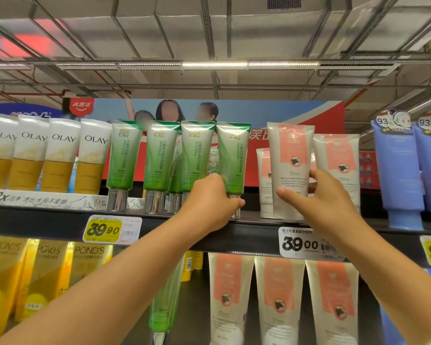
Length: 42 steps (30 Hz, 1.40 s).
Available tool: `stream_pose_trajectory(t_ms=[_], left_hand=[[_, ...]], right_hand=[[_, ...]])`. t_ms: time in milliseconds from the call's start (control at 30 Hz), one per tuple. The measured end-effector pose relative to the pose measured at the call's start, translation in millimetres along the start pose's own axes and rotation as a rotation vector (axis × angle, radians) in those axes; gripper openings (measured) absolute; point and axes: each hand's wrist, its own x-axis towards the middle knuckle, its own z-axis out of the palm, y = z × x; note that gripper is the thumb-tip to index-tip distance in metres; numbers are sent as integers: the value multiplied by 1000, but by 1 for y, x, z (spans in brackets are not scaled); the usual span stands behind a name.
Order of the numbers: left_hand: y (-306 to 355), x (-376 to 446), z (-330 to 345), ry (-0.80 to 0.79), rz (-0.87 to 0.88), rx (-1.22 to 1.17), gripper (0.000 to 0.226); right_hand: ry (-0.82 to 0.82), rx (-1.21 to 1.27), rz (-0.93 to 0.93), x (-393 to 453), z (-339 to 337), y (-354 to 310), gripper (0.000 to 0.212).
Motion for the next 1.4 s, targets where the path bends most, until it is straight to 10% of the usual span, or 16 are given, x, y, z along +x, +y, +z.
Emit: stream_pose_trajectory(t_ms=[233, 400, 867, 1400], left_hand=[[9, -28, -13, 213, 92, 7, 49], [14, -80, 3, 197, 170, -478, 34], [-1, -206, 90, -114, -274, -1297, 50], [-9, -314, 140, -175, -810, -1612, 31]], right_hand=[[-11, 464, -11, -28, -8, -24, 49], [-73, 576, 5, -65, -11, -30, 52], [-122, 783, 324, -183, 13, 4, 68], [-154, 770, 686, -288, 2, 53, 41]])
